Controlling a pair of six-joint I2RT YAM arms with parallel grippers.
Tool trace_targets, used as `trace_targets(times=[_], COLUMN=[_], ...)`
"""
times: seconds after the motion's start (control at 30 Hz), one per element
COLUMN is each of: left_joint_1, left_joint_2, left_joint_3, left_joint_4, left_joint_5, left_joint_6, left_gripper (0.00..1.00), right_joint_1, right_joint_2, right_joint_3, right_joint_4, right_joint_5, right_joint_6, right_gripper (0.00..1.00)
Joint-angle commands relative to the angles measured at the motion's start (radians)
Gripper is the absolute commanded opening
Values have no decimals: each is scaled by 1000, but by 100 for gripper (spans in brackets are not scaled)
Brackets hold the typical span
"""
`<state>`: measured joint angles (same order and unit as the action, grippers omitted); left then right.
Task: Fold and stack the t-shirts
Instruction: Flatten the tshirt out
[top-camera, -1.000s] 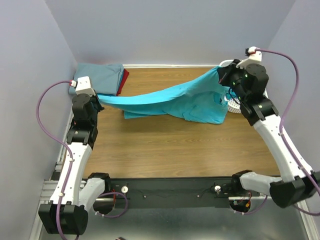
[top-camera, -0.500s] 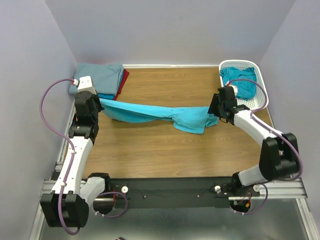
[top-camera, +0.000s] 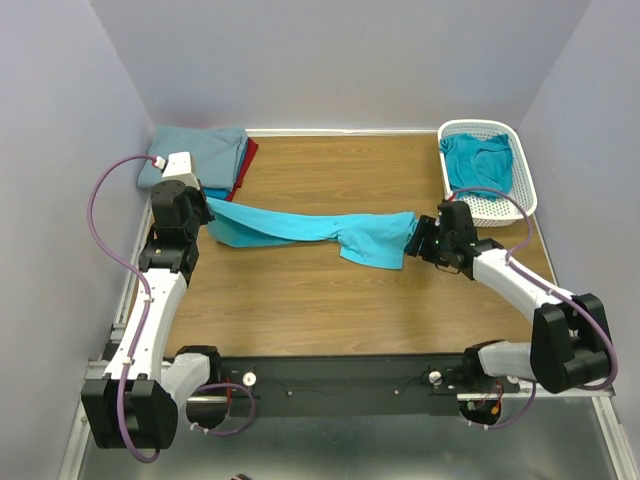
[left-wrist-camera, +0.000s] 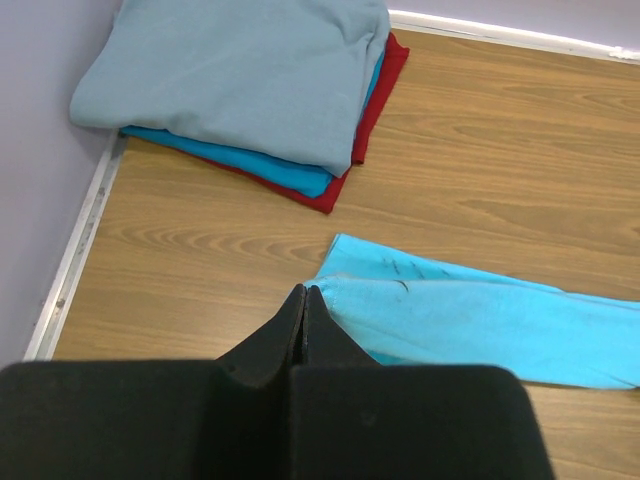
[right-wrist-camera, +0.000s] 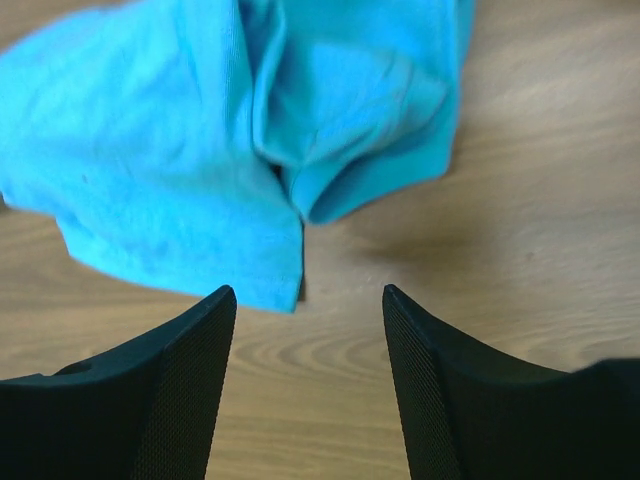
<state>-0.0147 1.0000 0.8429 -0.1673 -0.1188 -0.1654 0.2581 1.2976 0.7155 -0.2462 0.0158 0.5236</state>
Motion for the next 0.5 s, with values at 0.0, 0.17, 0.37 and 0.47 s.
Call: trace_targets(times=[0.0,0.17,0.37,0.47], left_joint_1=[7,5,5,5], left_joint_2=[0,3,3,5], left_joint_3=[2,2,1,1], left_joint_4=[2,2,5,5], left_joint_5=[36,41,44,47], left_joint_6=[1,1,3,1], left_gripper=[0,0,0,0], right_joint_1=[30,50,75,89], right_joint_2=[-8,14,84,111], right_joint_3=[-51,-56,-53,-48], right_joint_4=[44,47,54,59], right_joint_5=[-106,-122,-103,-88], right_joint_6=[39,36,26,26], right_gripper=[66,66,63,63])
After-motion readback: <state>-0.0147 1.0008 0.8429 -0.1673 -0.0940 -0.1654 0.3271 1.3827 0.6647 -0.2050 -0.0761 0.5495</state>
